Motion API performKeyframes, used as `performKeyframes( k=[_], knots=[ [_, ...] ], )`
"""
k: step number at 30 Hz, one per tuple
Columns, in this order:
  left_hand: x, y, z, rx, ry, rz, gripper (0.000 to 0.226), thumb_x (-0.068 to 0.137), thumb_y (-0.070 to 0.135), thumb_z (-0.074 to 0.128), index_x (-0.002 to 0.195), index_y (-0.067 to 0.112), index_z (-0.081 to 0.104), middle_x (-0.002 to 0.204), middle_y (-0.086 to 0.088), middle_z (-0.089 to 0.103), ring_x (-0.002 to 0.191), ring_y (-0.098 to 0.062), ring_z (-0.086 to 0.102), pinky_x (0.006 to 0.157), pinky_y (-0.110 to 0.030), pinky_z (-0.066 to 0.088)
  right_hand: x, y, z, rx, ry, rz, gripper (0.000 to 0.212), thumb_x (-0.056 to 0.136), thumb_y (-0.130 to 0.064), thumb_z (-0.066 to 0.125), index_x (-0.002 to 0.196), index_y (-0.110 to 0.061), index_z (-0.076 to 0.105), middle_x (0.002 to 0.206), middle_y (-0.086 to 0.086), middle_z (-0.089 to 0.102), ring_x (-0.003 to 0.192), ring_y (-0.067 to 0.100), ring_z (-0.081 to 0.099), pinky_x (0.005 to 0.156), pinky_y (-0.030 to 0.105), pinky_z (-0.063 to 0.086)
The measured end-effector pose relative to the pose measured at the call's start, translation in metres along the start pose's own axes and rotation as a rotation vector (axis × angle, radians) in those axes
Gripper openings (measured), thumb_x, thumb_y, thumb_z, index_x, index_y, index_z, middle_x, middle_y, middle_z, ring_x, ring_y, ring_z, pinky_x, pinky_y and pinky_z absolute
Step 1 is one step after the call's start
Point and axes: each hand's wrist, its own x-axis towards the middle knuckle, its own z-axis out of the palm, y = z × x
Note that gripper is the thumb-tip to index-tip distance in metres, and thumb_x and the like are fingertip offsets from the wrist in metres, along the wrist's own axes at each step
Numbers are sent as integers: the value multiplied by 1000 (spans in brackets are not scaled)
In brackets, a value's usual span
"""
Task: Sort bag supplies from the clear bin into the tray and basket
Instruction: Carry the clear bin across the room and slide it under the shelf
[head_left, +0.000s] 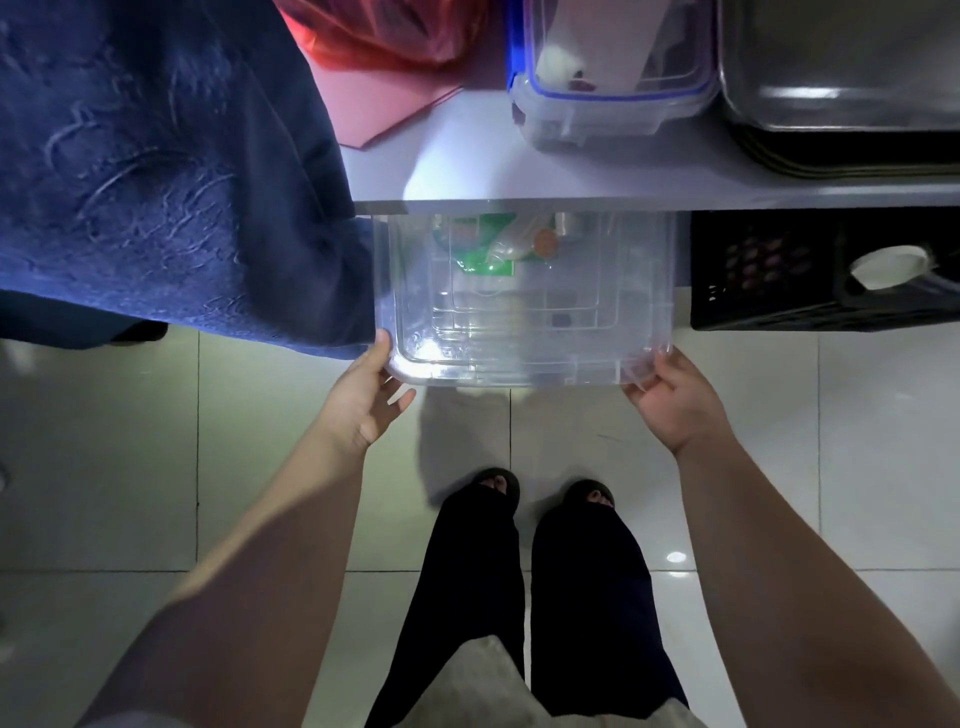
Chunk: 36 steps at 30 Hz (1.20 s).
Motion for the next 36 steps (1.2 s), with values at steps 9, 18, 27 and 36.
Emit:
performKeyframes(
  k=[9,18,27,36],
  knots=[
    [-2,10,26,15,128,52,50,72,66,67,104,28,62,105,9,70,97,-10,64,83,-35,54,2,-14,16,-275,204,-130,33,88,-35,65,108,-8,62,97,7,67,91,21,65,85,37,54],
    [-33,-42,49,867,436,1192,58,71,40,77,119,22,51,118,2,56,110,-21,49,100,-35,34,-15,21,52,-1615,-35,-1259,77,70,-48,73,134,-16,46,138,17,45,131,38,30,113,48,23],
    [16,-47,85,1929,417,1299,95,65,20,82,146,26,33,151,-15,33,136,-38,35,110,-53,28,15,43,77,-1981,128,-1463,53,84,-21,53,133,-20,35,131,15,30,117,41,53,101,52,41],
    [20,-28,75,1873,361,1468,78,68,42,75,138,22,48,145,-19,43,127,-40,46,100,-53,39,14,23,69,-1824,-130,-1479,57,74,-19,71,128,-9,57,122,11,36,117,32,34,100,50,38]
  ],
)
